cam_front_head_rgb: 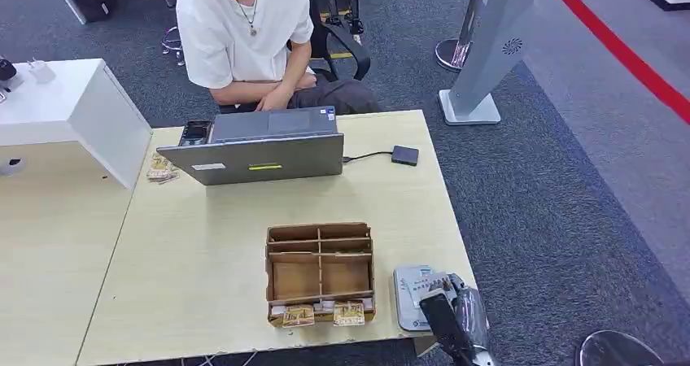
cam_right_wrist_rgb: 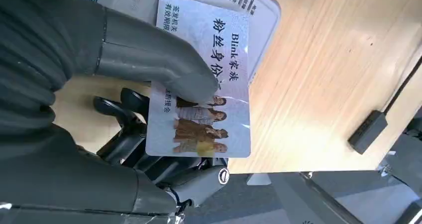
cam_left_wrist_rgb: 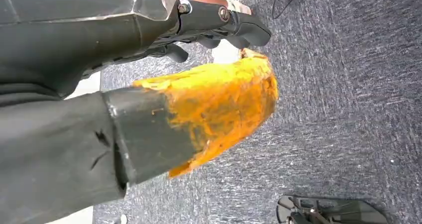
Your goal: Pass the card to the sensor for recognition and then transmit it.
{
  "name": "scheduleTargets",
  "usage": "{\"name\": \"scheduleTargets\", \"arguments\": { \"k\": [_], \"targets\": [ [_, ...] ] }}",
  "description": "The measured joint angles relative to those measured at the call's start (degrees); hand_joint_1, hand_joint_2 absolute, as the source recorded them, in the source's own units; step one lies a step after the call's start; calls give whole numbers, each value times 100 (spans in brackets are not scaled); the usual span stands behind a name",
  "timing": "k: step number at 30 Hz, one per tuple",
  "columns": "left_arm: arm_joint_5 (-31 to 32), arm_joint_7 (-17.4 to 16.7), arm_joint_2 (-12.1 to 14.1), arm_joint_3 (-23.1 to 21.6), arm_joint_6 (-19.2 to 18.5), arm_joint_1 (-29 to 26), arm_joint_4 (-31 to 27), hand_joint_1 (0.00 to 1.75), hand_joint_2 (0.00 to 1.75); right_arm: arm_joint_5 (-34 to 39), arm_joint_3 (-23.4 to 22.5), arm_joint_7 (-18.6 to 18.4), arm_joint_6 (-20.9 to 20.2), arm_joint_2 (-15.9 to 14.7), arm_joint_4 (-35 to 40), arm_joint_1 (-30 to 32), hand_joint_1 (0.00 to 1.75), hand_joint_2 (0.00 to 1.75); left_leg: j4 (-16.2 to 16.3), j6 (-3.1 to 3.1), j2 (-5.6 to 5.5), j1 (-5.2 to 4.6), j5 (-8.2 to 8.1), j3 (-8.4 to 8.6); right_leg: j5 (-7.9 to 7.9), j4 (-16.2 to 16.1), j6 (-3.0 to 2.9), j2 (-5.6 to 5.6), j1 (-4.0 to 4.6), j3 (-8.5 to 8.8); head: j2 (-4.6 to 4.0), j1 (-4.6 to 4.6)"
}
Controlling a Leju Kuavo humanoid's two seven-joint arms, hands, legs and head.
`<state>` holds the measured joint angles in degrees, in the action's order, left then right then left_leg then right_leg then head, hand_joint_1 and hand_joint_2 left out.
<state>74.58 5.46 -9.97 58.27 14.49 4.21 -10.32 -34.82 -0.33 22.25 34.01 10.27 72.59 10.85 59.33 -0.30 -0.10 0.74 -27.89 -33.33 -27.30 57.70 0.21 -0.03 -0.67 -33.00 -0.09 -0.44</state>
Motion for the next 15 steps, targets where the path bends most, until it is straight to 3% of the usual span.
{"name": "scheduleTargets", "arguments": {
  "k": [15],
  "targets": [
    [9,0,-2,33,4,0,0,0,0,-105,-39,-50,-9,15,-83,-64,175,175,0,0,0,0,0,1,0,0,0,0,0,1,0,0]
  ]
}}
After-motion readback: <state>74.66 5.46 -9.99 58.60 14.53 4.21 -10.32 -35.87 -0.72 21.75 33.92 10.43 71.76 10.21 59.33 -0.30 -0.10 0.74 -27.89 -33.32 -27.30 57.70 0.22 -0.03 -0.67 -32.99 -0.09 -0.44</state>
